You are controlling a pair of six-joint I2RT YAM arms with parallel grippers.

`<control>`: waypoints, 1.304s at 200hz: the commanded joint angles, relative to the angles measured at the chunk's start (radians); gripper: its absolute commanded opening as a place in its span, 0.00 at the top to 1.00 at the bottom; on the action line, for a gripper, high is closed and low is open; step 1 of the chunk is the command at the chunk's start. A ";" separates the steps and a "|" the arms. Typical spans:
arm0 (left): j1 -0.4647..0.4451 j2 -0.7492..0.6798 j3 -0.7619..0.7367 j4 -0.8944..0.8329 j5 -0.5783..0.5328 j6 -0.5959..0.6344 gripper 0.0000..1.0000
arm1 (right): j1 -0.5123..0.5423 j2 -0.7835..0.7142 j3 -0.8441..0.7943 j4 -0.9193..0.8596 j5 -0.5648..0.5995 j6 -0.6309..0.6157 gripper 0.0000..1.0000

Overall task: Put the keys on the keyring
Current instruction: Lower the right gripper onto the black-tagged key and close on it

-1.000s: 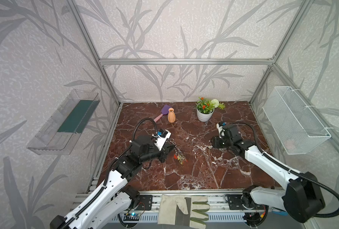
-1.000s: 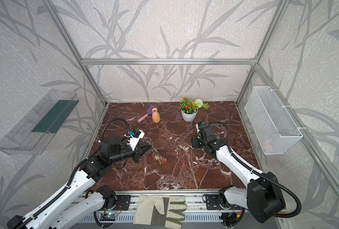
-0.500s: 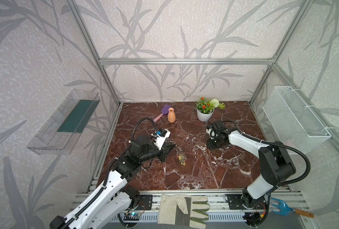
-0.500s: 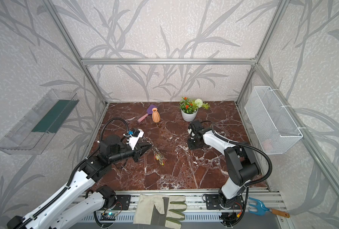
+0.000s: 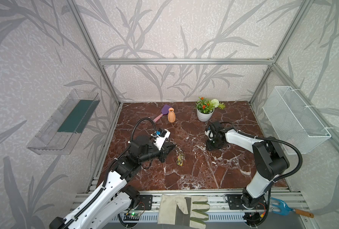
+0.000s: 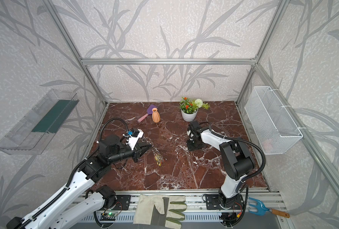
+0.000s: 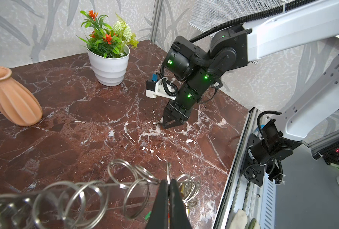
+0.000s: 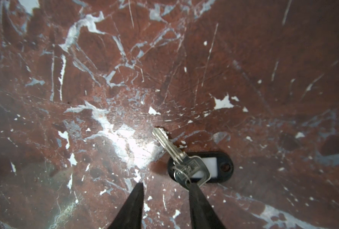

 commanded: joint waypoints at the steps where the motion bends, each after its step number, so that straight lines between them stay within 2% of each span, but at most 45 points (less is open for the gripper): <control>1: 0.004 -0.021 0.009 0.059 0.019 -0.002 1.00 | -0.005 0.024 0.022 -0.014 -0.022 -0.004 0.64; 63: 0.003 -0.024 0.007 0.061 0.028 -0.005 1.00 | -0.005 -0.013 -0.024 0.068 -0.165 0.010 0.70; 100: 0.004 -0.024 0.007 0.060 0.027 -0.003 1.00 | -0.009 -0.073 -0.027 0.075 -0.085 0.037 0.75; 142: 0.004 -0.025 0.006 0.062 0.034 -0.004 1.00 | -0.025 -0.114 -0.016 0.046 -0.015 0.044 0.75; 175: 0.004 -0.028 0.004 0.066 0.042 -0.005 1.00 | -0.034 -0.062 0.017 0.010 -0.006 0.035 0.75; 261: 0.003 -0.029 0.005 0.061 0.048 -0.005 1.00 | -0.034 0.058 0.077 0.005 -0.071 0.019 0.76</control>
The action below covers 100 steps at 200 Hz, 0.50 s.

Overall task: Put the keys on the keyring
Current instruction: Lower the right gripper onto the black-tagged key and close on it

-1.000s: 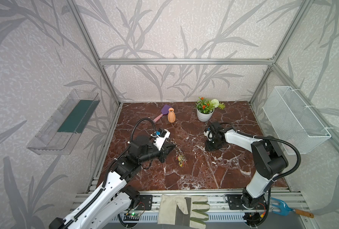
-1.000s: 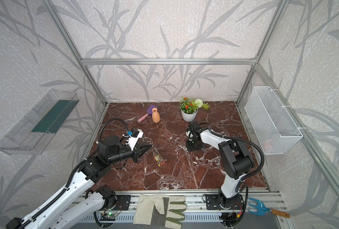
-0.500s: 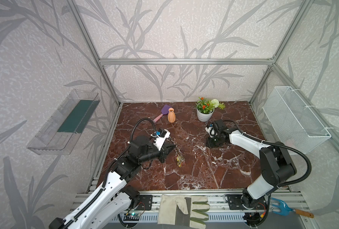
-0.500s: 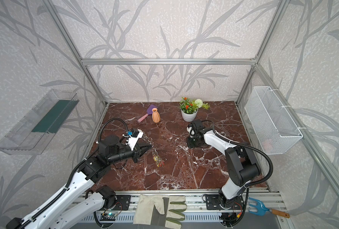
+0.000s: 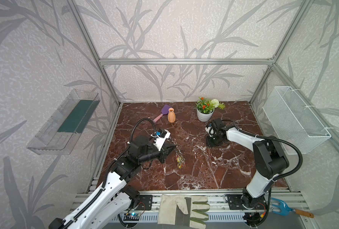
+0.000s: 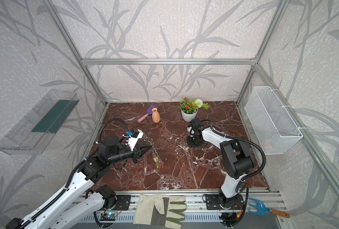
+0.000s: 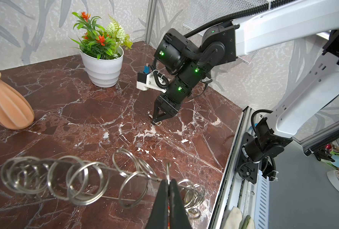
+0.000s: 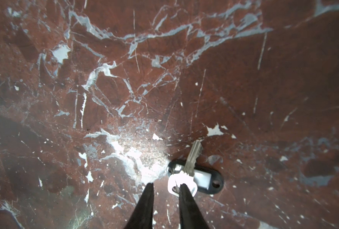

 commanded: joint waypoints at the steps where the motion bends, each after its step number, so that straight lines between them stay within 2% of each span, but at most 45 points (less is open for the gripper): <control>1: 0.003 -0.020 0.005 0.061 0.018 -0.004 1.00 | -0.002 0.026 0.022 -0.029 -0.018 -0.007 0.76; 49: 0.003 -0.015 0.006 0.065 0.019 -0.005 1.00 | -0.002 0.034 0.015 -0.026 -0.005 -0.010 0.78; 100: 0.004 -0.015 0.005 0.063 0.017 -0.003 1.00 | -0.002 0.030 0.007 -0.025 -0.013 -0.011 0.88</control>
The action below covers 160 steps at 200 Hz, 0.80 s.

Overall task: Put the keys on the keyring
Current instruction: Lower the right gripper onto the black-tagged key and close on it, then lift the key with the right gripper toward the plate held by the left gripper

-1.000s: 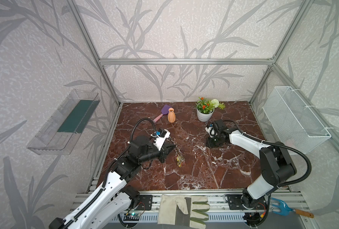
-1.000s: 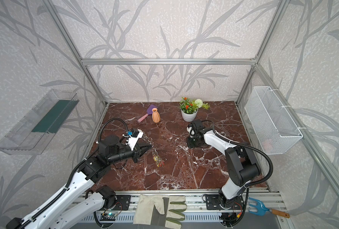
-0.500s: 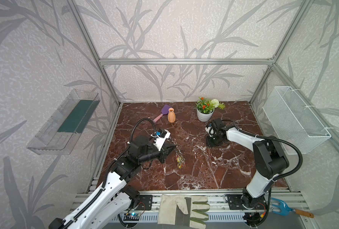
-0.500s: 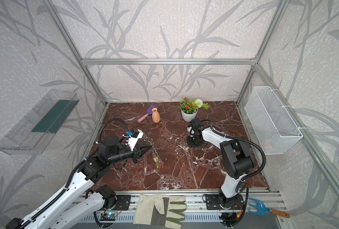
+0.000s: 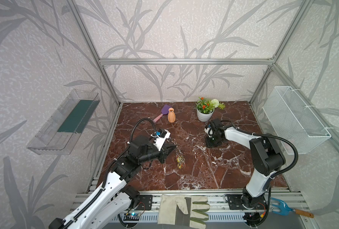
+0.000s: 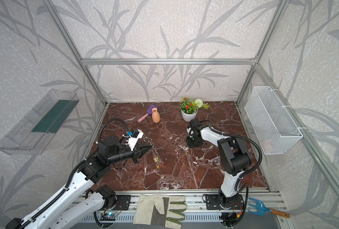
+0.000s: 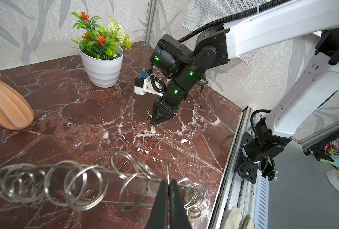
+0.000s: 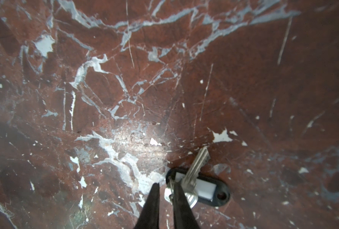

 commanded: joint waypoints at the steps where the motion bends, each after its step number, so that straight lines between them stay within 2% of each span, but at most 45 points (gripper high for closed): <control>1: 0.004 -0.015 0.005 0.062 0.015 -0.003 1.00 | -0.002 0.001 0.002 -0.021 -0.005 -0.010 0.88; 23: 0.003 -0.014 0.005 0.064 0.017 -0.004 1.00 | -0.002 -0.005 -0.005 -0.021 -0.001 -0.010 0.90; 55: 0.003 -0.015 0.005 0.067 0.020 -0.006 1.00 | 0.000 -0.025 -0.013 -0.013 -0.017 -0.002 1.00; 71: 0.003 -0.013 0.004 0.076 0.024 -0.012 1.00 | 0.008 -0.068 -0.023 0.001 -0.046 -0.001 1.00; 97: 0.003 -0.015 0.003 0.087 0.027 -0.020 1.00 | 0.027 -0.200 -0.056 0.049 -0.121 -0.004 1.00; 129: 0.003 -0.017 0.002 0.113 0.032 -0.036 1.00 | 0.041 -0.386 -0.138 0.195 -0.284 0.033 1.00; 160: 0.002 -0.011 0.006 0.161 0.043 -0.069 1.00 | 0.077 -0.553 -0.246 0.439 -0.418 0.079 1.00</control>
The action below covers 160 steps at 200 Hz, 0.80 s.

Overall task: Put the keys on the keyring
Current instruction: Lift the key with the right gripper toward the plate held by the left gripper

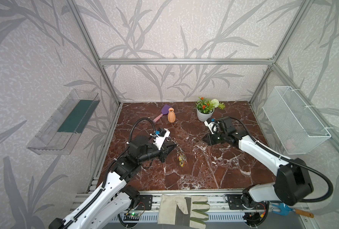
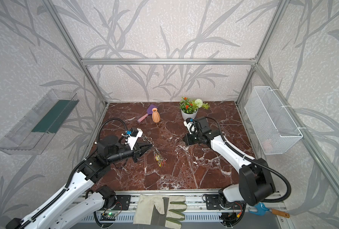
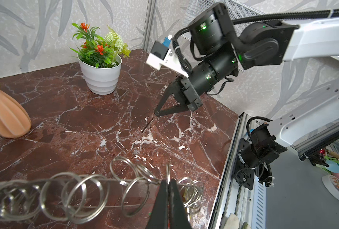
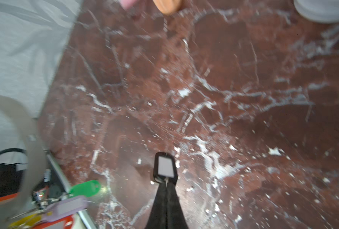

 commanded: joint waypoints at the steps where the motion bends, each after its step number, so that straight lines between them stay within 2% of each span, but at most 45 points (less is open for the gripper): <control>1: 0.002 -0.010 0.008 0.107 0.032 -0.036 1.00 | 0.030 -0.102 -0.080 0.228 -0.150 0.046 1.00; 25: 0.002 0.014 0.039 0.121 0.064 -0.045 1.00 | 0.044 -0.204 -0.153 0.399 -0.247 0.077 1.00; 61: -0.003 0.066 0.118 0.055 0.160 0.007 1.00 | 0.058 -0.244 -0.190 0.560 -0.387 0.138 1.00; 103: -0.041 0.081 0.161 -0.002 0.187 0.077 1.00 | 0.071 -0.271 -0.242 0.739 -0.467 0.229 1.00; 141: -0.099 0.123 0.211 -0.096 0.139 0.177 1.00 | 0.097 -0.267 -0.227 0.751 -0.480 0.243 1.00; 160: -0.112 0.131 0.215 -0.095 0.116 0.181 1.00 | 0.125 -0.275 -0.205 0.676 -0.465 0.190 1.00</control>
